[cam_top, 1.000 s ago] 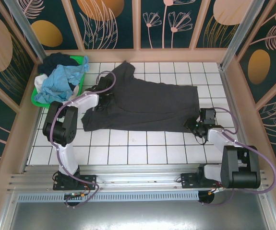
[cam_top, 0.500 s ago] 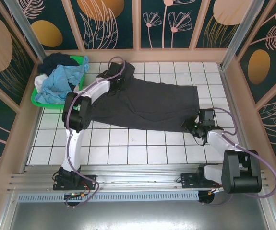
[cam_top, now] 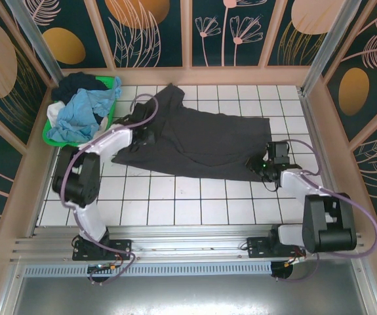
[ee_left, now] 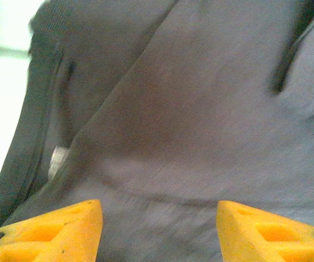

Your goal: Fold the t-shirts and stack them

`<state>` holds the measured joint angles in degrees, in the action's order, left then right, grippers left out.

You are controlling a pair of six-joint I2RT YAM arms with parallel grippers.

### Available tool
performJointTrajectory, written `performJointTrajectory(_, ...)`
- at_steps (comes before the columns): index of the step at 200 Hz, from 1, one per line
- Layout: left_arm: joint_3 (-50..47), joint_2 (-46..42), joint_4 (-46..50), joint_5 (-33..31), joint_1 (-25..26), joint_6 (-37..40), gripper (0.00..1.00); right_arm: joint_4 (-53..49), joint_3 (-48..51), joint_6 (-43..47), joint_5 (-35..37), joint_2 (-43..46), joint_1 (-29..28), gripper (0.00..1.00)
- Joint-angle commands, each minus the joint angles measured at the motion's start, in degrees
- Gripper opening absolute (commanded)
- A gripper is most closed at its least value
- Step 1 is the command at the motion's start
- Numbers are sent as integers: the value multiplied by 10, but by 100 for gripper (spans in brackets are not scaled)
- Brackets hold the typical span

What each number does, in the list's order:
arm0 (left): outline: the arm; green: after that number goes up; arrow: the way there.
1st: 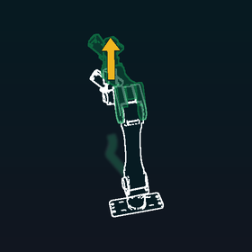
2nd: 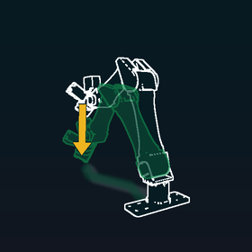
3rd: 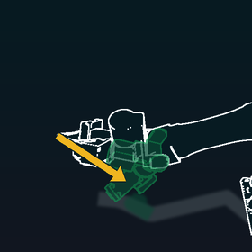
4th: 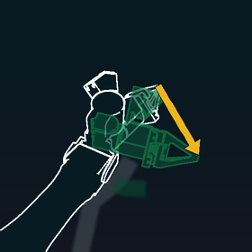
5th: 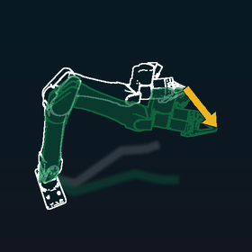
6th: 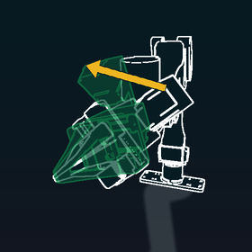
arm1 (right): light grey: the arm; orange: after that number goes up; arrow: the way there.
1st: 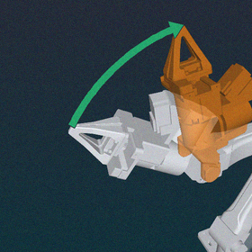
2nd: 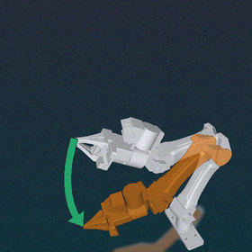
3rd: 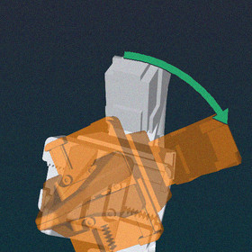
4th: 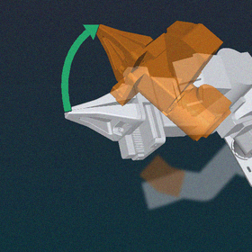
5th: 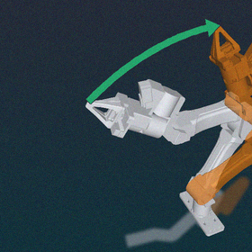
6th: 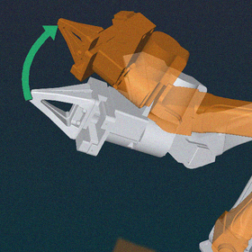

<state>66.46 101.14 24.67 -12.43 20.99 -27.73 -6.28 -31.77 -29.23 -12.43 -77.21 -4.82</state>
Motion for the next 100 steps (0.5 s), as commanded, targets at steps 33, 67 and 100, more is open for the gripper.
performJointTrajectory(33, -133, -26, -40, -33, -25, -54, 35, 51, 48, -12, 17, -26, 33, 34)
performJointTrajectory(67, -178, -68, -64, -33, -47, -50, 6, 67, 78, 9, -46, -23, 99, 33)
performJointTrajectory(100, -220, -118, -63, -10, -49, -68, 0, 36, 66, 22, -35, -9, 116, 33)
